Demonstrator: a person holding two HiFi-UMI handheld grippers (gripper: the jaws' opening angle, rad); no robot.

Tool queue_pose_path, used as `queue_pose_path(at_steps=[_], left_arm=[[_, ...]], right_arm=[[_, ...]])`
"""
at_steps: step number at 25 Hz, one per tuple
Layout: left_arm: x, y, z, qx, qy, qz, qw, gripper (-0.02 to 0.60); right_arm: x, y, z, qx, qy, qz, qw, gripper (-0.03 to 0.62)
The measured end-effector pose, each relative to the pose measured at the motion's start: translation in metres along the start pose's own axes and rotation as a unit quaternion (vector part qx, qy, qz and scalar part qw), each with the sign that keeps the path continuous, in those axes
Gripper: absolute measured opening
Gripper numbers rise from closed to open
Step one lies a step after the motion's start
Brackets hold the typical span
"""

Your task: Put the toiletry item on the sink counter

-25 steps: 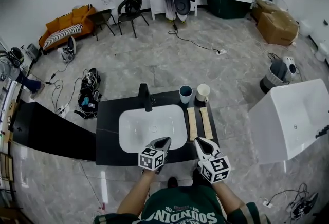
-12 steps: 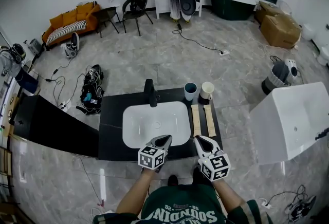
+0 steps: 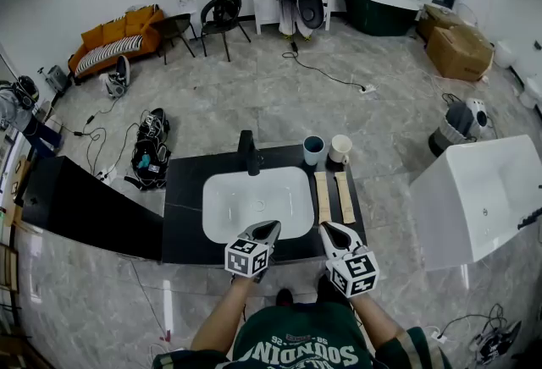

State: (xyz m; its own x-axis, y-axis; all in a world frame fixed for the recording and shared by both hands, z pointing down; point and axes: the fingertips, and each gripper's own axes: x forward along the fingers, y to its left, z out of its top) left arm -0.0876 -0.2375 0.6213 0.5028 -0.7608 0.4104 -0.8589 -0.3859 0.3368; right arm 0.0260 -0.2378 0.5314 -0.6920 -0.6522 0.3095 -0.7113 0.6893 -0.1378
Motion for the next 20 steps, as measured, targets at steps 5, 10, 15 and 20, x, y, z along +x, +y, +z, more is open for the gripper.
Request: queue_pose_path(at_steps=[5, 10, 15, 20], left_arm=[[-0.0029, 0.0032, -0.0007, -0.001, 0.0, 0.002, 1.0, 0.011], [-0.006, 0.0042, -0.0003, -0.004, -0.001, 0.001, 1.0, 0.011], [-0.0056, 0.0035, -0.0007, -0.006, 0.001, -0.001, 1.0, 0.011], [-0.002, 0.0022, -0.0047, -0.008, 0.003, -0.004, 1.0, 0.011]], right_arm=[[-0.0003, 0.0013, 0.004, -0.004, -0.003, -0.001, 1.0, 0.041], [-0.0014, 0.0019, 0.0083, -0.01, -0.002, -0.003, 1.0, 0.041], [-0.0013, 0.0038, 0.0075, -0.009, 0.001, -0.001, 1.0, 0.041], [-0.0011, 0.001, 0.0025, -0.007, 0.003, -0.003, 1.0, 0.041]])
